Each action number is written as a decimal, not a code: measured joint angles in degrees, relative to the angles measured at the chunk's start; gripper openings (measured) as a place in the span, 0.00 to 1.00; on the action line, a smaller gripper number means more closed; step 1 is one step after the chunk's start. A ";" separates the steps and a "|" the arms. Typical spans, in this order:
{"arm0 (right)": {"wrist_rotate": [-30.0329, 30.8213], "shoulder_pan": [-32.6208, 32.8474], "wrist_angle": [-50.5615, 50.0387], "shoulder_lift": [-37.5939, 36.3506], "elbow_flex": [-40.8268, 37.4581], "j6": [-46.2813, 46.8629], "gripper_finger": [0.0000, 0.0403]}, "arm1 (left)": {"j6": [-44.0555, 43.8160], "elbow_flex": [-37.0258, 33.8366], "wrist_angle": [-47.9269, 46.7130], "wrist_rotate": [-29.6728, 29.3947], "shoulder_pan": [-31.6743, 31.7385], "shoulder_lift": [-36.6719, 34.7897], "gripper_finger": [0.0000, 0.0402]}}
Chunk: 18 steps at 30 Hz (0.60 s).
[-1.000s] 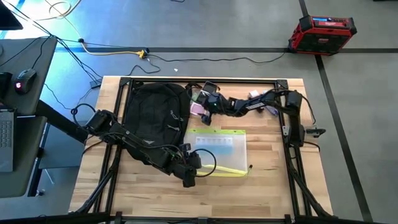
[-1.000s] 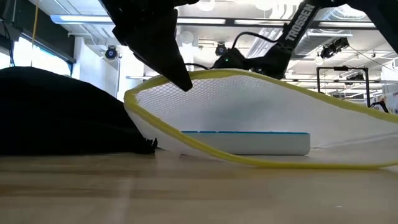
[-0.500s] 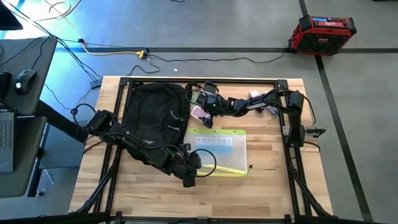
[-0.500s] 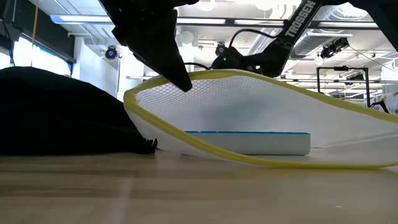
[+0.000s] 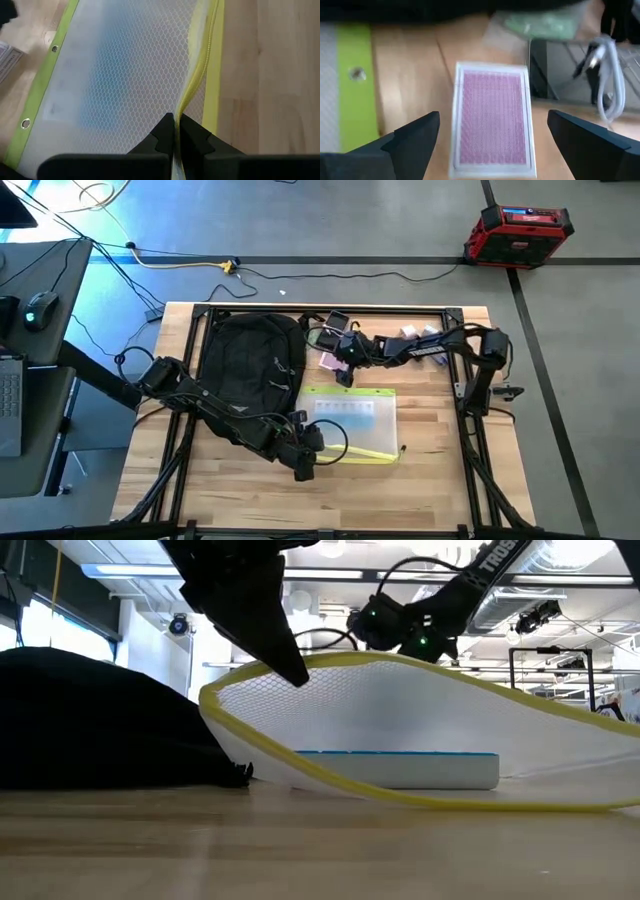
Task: Unpack backpack
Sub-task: Put the deck of cards into the transparent zip bag
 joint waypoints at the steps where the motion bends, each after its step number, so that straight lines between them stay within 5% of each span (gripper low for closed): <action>1: -0.02 -0.02 1.00 0.24 -0.45 0.25 0.89 | 0.00 0.00 0.01 -0.02 -0.09 0.00 0.00; 14: -2.43 -0.77 5.51 7.66 -1.83 -0.35 0.89 | 0.94 0.00 -0.23 -0.09 -0.29 -0.04 0.00; 18: -3.90 -1.55 4.22 7.71 -1.79 2.04 0.80 | 0.94 0.00 -0.26 -0.09 -0.29 -0.04 0.00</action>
